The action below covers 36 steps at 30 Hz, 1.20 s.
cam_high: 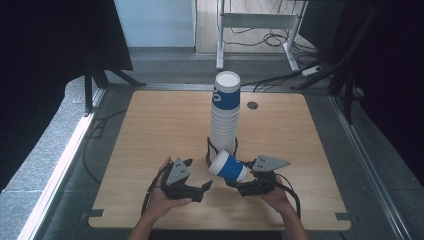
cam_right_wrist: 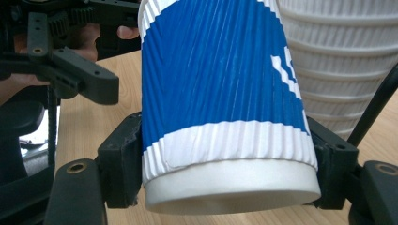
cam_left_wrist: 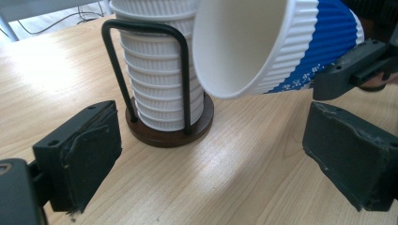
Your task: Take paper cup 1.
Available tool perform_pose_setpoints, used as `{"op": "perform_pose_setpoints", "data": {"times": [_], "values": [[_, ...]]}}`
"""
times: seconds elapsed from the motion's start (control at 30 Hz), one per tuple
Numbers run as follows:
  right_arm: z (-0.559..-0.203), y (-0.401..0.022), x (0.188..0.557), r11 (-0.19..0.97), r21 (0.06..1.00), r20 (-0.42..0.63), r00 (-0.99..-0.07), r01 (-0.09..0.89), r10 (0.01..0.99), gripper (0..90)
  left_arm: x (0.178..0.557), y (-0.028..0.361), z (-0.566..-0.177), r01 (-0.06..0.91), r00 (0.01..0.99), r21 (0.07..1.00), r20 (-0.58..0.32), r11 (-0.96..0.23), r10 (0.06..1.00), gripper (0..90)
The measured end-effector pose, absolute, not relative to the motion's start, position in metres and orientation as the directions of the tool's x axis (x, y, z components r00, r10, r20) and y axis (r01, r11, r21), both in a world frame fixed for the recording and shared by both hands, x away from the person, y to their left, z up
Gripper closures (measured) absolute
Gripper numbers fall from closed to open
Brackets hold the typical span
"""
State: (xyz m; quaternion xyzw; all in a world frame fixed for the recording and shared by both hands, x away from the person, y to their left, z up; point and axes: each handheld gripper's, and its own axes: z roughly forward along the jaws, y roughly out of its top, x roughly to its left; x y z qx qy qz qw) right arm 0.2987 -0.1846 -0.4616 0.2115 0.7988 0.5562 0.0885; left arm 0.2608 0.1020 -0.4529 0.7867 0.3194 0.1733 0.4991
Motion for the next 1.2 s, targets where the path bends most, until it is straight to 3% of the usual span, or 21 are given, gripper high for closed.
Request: {"op": "perform_pose_setpoints", "data": {"times": [0.83, 1.2], "values": [[-0.4671, -0.1929, 0.2907, 0.124, 0.975, 0.113, -0.888, 0.186, 0.446, 27.1, 0.2622, 0.1006, -0.4583, 0.37, 0.756, 0.897, -0.139, -0.242, 0.64, 5.2], [-0.4682, -0.1917, 0.2903, 0.119, 0.975, 0.114, -0.886, 0.186, 0.449, 27.0, 0.2626, 0.1043, -0.4557, 0.383, 0.748, 0.898, -0.165, -0.215, 0.643, 5.5]]}}
